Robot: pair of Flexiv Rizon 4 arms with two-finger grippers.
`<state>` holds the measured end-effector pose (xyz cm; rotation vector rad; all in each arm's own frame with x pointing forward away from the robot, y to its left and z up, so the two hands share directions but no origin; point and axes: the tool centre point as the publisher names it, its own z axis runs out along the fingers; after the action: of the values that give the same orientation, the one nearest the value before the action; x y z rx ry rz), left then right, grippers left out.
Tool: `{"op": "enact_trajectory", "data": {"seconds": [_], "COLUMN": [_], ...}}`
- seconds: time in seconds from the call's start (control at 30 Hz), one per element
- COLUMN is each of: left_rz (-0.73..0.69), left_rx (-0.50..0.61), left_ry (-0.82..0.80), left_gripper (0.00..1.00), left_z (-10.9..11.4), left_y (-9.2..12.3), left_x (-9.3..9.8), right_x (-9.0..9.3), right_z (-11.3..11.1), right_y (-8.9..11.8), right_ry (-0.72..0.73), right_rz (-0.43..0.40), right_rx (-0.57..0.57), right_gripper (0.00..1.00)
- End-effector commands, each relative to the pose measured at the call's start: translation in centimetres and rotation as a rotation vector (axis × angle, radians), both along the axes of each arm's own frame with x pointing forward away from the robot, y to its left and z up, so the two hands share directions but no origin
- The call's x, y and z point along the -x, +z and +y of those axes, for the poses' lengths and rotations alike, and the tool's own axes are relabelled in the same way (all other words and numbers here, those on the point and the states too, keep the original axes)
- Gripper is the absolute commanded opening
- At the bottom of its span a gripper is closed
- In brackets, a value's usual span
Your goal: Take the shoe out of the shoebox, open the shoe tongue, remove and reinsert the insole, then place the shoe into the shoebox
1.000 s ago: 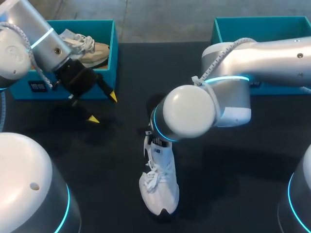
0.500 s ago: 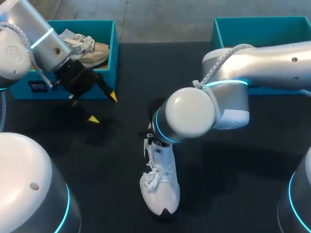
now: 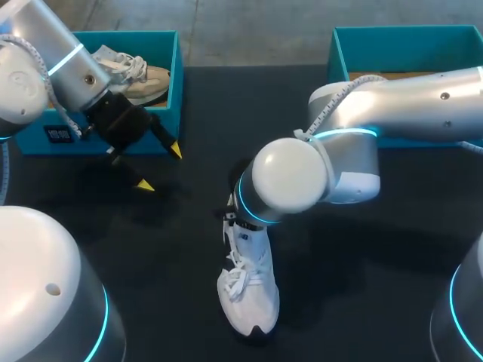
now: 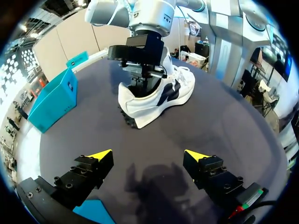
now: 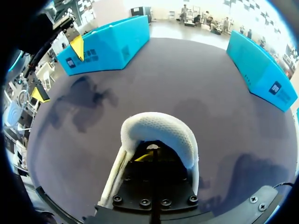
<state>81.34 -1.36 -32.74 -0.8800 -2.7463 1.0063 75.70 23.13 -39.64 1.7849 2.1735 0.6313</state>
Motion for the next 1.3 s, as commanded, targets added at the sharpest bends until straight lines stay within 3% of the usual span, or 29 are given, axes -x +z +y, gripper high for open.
{"op": "enact_trajectory", "data": {"seconds": [0.03, 0.33, 0.63, 1.3], "left_rz": [-0.001, -0.001, -0.001, -0.001], "left_rx": [-0.003, -0.003, -0.003, -0.003], "left_ry": [0.0, 0.0, 0.0, 0.0], "left_gripper": [1.0, 1.0, 1.0, 1.0], "left_z": [0.0, 0.0, 0.0, 0.0], "left_y": [0.1, 0.1, 0.1, 0.1], "left_x": [0.1, 0.1, 0.1, 0.1], "right_x": [1.4, 2.2, 0.8, -1.4], "right_z": [0.4, 0.3, 0.1, 0.5], "right_y": [2.1, 4.7, 3.0, 0.7], "right_ry": [-0.053, -0.067, -0.047, -0.03], "right_rz": [-0.193, -0.291, -0.312, -0.318], "right_rx": [-0.015, -0.014, -0.087, -0.092], "right_gripper": [0.0, 0.0, 0.0, 0.0]}}
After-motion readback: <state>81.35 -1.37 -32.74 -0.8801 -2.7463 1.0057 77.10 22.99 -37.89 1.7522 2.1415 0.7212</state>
